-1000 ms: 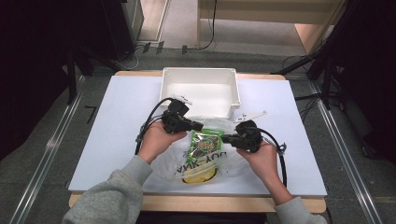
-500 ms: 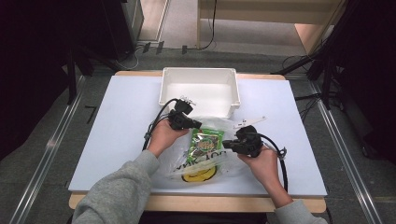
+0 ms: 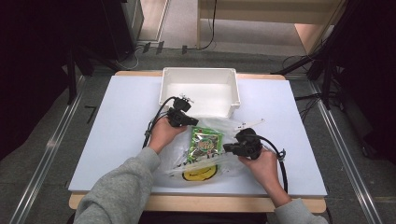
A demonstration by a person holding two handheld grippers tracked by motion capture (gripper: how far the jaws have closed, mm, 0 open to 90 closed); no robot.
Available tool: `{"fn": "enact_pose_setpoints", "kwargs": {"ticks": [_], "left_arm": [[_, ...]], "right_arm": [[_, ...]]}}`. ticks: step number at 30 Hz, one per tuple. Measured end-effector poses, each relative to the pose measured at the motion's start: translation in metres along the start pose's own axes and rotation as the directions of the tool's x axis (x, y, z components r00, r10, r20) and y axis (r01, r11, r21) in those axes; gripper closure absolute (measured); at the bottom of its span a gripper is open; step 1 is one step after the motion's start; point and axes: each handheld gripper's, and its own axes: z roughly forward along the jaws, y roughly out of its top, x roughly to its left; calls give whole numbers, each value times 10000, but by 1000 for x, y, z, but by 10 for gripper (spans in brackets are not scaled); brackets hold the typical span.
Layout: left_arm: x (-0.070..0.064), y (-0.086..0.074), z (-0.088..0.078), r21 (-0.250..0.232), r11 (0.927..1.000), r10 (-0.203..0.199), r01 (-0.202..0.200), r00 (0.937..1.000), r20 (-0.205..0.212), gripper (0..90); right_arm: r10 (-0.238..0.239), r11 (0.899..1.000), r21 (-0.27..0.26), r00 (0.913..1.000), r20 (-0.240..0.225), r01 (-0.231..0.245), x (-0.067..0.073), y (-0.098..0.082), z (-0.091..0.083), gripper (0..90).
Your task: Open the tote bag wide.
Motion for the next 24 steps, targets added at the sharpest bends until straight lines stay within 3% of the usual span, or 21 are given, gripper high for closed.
{"fn": "enact_pose_setpoints", "kwargs": {"ticks": [3,15,24], "left_arm": [[0,0,0,54,10000,-17,17,10000,-12,900],[0,-1,1,142,9998,-107,108,9999,-45,900],[2,-2,1,258,9995,-180,185,9997,-179,900]], "right_arm": [[53,9996,290,10000,-32,-53,4,-10,2,900],[39,9982,604,9999,-133,-31,20,-34,-3,900],[-263,9941,1033,9982,-542,318,38,-58,-9,900]]}}
